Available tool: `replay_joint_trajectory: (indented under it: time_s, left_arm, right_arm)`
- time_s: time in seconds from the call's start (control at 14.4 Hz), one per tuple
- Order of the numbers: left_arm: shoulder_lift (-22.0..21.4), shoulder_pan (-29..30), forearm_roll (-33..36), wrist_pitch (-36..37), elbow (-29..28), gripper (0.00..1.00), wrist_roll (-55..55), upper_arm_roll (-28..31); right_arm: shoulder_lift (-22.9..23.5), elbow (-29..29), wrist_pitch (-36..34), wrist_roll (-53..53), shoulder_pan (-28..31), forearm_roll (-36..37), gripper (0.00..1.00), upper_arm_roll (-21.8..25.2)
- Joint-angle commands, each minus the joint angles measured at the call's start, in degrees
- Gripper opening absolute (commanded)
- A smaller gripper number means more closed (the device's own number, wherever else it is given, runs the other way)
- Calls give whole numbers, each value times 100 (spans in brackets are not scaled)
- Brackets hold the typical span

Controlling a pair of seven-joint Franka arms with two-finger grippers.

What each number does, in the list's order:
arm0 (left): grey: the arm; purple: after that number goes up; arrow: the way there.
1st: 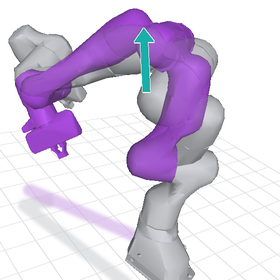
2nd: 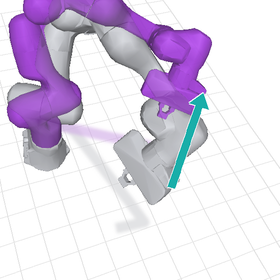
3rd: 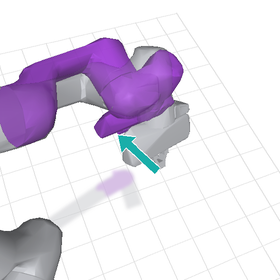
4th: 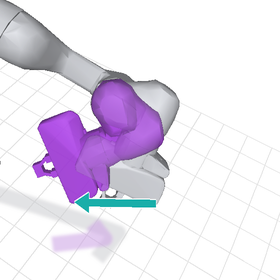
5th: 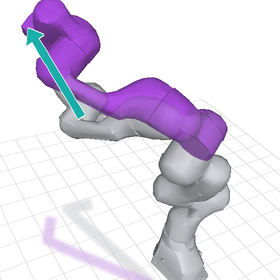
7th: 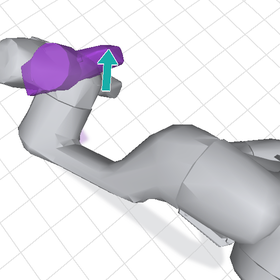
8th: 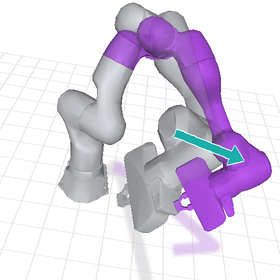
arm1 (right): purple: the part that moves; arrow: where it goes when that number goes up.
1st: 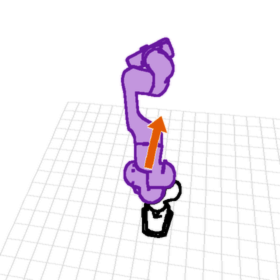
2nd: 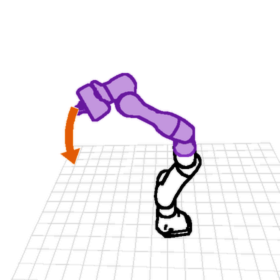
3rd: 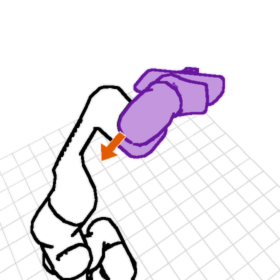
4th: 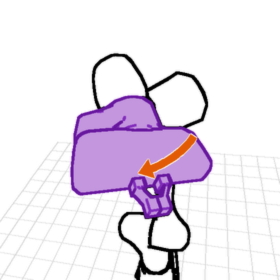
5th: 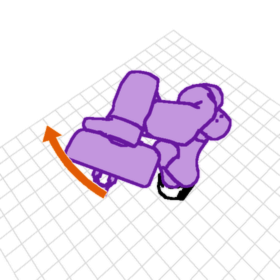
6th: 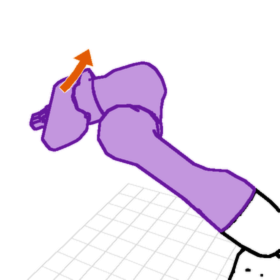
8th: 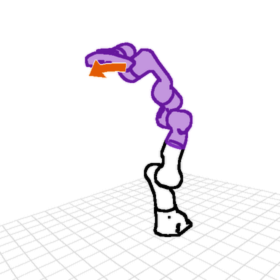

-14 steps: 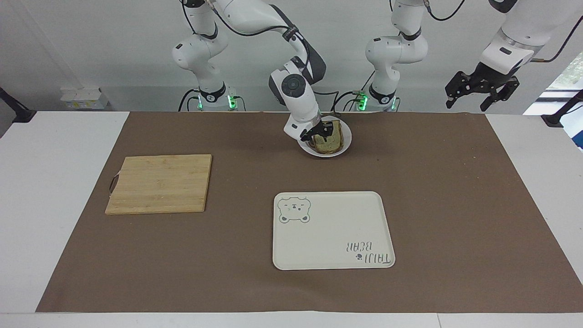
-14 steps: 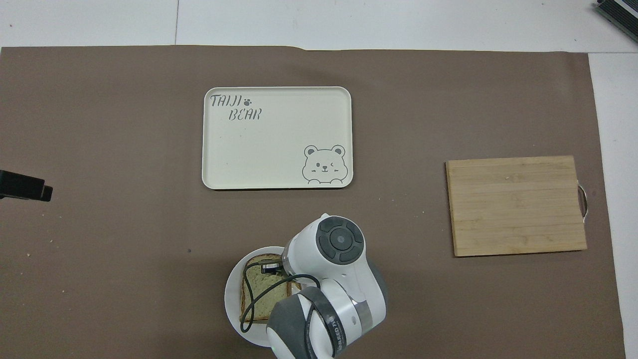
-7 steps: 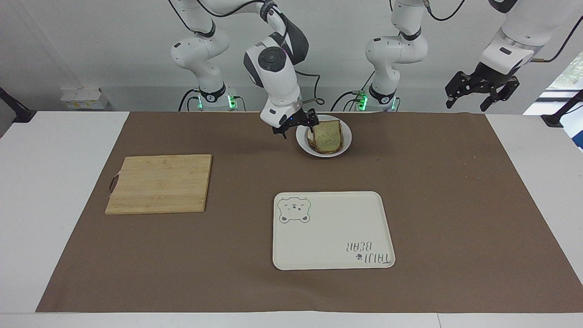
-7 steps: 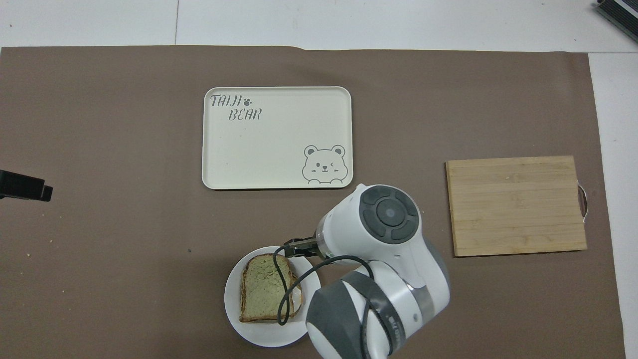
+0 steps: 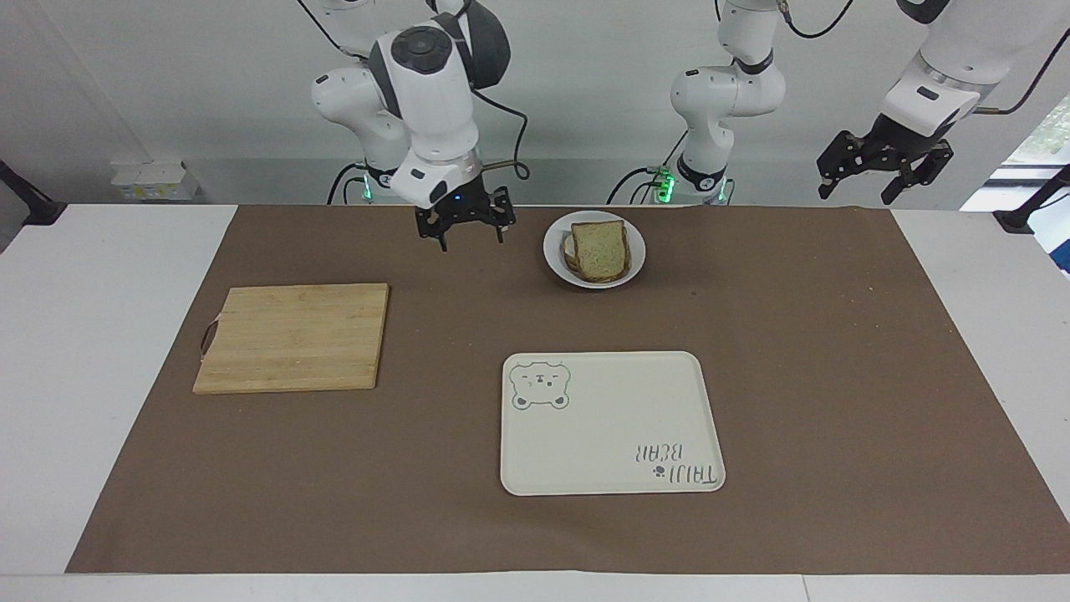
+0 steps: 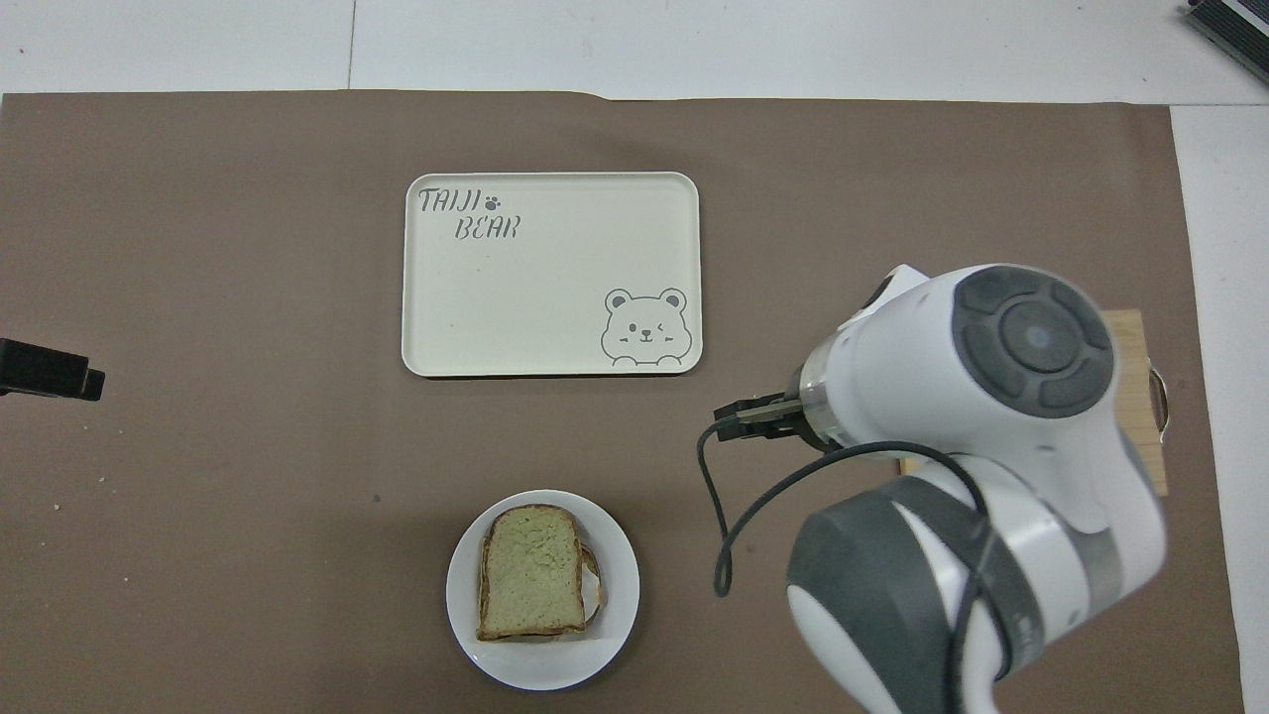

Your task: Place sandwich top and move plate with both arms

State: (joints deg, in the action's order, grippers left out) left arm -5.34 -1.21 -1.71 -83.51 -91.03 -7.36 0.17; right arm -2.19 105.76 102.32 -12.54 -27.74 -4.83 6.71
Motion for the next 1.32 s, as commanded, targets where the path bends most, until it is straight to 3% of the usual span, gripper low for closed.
replay_joint_trajectory:
  time_s: [0.0, 0.28, 0.83, 1.25]
  left_arm:
    - [-20, 33, -49, 81, 33, 100, -11, 0]
    - [-29, 33, -49, 81, 33, 100, -3, 0]
    - [-20, 33, -49, 81, 33, 100, -11, 0]
    - [-55, 33, -49, 334, 6, 100, -3, 0]
  right_arm:
    - [-238, 15, -413, 549, 654, 87, 100, -47]
    - [-291, 32, -950, 1112, 1463, 87, 100, -56]
    - [-326, 138, -907, 1395, 2737, 140, 100, -47]
    - [-212, 6, -539, 1368, 3223, 157, 100, -47]
